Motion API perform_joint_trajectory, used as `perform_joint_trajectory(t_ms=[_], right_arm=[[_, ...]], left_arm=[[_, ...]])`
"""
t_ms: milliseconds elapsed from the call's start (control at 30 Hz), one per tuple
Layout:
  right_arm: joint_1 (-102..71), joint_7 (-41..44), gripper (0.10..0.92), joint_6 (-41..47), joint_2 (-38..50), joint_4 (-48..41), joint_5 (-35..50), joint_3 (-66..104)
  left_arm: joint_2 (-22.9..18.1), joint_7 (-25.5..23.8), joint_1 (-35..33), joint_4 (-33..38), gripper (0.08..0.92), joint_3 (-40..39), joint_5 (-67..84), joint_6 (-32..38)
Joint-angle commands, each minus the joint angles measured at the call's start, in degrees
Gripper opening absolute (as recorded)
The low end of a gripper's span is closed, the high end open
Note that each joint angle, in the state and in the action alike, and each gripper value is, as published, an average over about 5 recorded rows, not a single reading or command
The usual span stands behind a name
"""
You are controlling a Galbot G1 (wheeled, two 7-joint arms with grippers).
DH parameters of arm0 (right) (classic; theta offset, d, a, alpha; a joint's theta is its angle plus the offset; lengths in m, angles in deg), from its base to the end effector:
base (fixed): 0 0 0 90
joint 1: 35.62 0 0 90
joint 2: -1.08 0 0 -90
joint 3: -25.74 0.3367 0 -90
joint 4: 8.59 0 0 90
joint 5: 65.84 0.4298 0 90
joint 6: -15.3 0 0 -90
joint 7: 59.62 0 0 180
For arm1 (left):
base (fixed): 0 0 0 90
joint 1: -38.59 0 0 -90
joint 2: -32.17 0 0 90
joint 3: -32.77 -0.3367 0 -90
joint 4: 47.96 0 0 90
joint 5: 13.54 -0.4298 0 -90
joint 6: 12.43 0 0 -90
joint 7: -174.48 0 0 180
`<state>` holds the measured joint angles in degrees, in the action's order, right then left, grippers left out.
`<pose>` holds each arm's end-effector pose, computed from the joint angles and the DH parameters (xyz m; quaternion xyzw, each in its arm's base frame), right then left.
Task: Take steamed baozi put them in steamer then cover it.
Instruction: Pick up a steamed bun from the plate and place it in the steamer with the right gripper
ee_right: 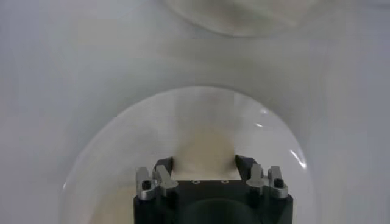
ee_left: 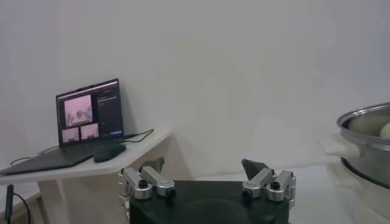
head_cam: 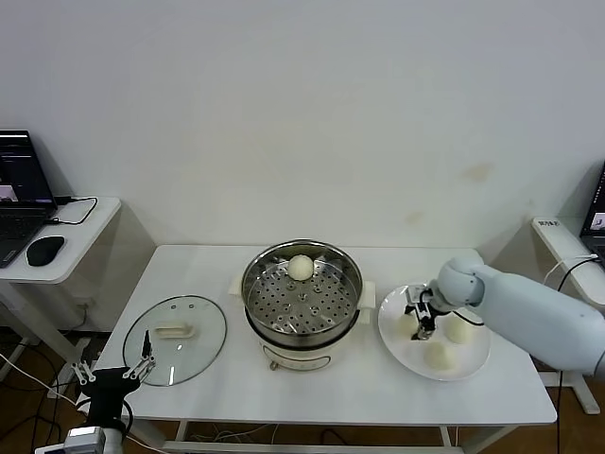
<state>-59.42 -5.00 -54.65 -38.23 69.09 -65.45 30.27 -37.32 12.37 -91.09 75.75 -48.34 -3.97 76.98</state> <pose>0.5580 -0.0663 -0.2099 0.4753 -0.5667 0.5536 0.3828 0.2255 0.0861 -0.2814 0.1137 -0.9868 -0.1115 0.0290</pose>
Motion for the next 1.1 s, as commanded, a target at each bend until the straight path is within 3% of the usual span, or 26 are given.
perform_joint_trajectory(t_ms=[33, 267, 467, 700, 900, 1100], right_arm=[[16.3, 1.6, 0.645, 1.2, 4.6, 6.5, 8.0, -8.2], [33.9, 1.3, 0.645, 3.4, 2.4, 10.5, 16.0, -16.2], [39.8, -1.5, 0.652, 7.4, -6.6, 11.4, 24.7, -19.0], [35.3, -6.9, 0.661, 13.0, -20.7, 7.5, 33.2, -17.3], [28.4, -10.8, 0.662, 16.9, -31.7, 1.3, 34.4, -16.1], [23.7, -13.3, 0.662, 19.9, -37.1, -2.9, 34.8, -15.8]], left_arm=[[0.2, 0.0, 0.1, 0.2, 0.823, -0.1, 0.0, 0.0], [0.5, -0.1, 0.7, 0.4, 0.823, -1.0, 0.1, 0.1], [0.9, -0.1, 1.1, 0.3, 0.823, -1.5, 0.2, 0.2], [1.3, -0.1, 1.7, 0.1, 0.823, -1.3, 0.6, 0.1], [0.9, -0.1, 1.8, -0.3, 0.823, -0.3, 0.9, 0.1], [0.6, -0.1, 1.9, -0.2, 0.823, 0.5, 0.9, 0.2]])
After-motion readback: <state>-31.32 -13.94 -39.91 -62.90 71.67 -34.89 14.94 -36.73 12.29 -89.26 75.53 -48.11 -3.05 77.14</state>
